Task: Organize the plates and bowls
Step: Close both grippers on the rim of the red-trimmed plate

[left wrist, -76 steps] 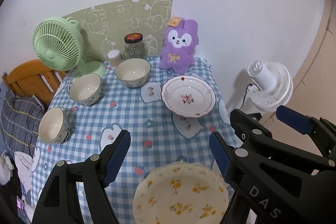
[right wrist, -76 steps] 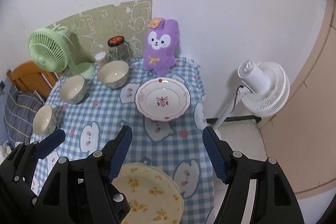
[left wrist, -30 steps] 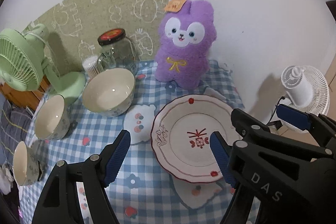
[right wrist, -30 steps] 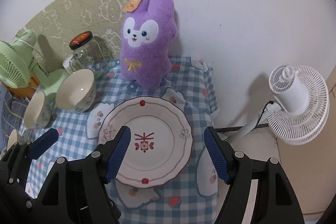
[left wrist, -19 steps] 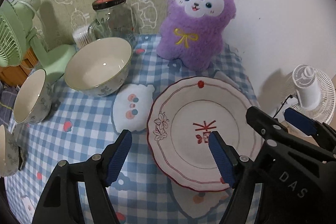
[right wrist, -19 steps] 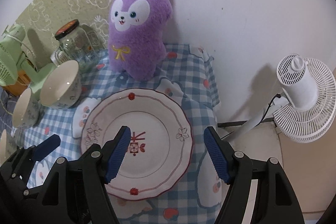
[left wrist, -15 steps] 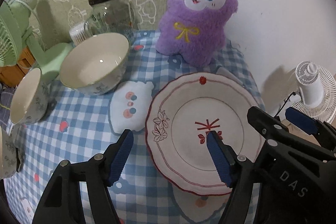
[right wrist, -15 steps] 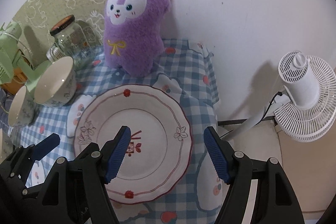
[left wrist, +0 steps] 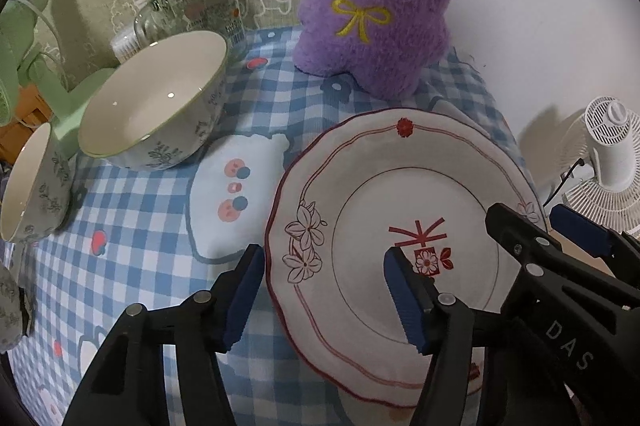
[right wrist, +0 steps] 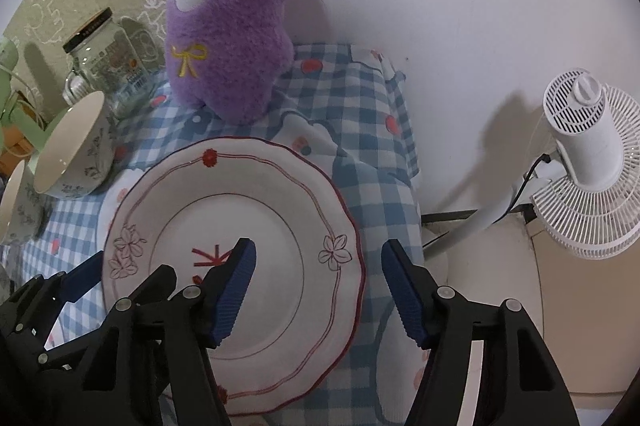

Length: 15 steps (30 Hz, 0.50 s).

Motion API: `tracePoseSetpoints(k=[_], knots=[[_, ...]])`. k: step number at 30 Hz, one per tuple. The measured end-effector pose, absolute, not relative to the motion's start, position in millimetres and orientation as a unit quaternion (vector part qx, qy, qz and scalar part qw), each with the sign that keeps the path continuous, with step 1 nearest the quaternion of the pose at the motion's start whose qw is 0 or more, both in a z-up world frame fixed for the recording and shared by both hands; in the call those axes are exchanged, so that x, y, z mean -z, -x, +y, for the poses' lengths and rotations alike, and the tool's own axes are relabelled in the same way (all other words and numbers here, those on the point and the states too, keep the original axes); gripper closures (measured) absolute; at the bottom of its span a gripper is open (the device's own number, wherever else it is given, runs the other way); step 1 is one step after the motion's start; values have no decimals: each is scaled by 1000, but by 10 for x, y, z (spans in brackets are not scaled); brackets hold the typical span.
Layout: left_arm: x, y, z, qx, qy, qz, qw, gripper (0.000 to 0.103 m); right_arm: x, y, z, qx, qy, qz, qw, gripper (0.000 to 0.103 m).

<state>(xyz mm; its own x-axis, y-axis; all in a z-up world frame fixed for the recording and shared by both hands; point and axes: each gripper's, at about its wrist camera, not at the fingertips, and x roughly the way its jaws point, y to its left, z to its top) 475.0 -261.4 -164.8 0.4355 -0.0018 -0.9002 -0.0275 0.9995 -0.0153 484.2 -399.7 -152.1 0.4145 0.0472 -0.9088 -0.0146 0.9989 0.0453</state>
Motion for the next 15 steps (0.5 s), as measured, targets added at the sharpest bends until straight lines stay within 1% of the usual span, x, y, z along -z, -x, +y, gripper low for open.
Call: tracePoseSetpoints(k=[3, 4, 6, 8, 9, 10, 15], knots=[[1700, -4776, -2606, -7, 15, 537, 843, 45, 1579, -4870, -4002, -18, -17, 547, 837, 41], [1714, -4784, -2604, -7, 15, 538, 843, 47, 1594, -4875, -4003, -18, -17, 548, 836, 45], [1735, -4793, -2598, -6, 16, 537, 843, 47, 1621, -4890, -3997, -19, -14, 548, 836, 49], [1742, -4793, -2586, -8, 18, 534, 845, 49, 1647, -4905, -4000, -16, -11, 550, 835, 50], [1744, -4795, -2566, -12, 23, 532, 846, 53, 1674, -4913, -3994, -16, -7, 553, 833, 50], [1741, -4809, -2540, -17, 33, 532, 846, 55, 1696, -4917, -3994, -16, -7, 556, 831, 50], [1738, -4857, -2497, -9, 40, 533, 845, 56, 1733, -4926, -4002, -17, -9, 559, 829, 52]])
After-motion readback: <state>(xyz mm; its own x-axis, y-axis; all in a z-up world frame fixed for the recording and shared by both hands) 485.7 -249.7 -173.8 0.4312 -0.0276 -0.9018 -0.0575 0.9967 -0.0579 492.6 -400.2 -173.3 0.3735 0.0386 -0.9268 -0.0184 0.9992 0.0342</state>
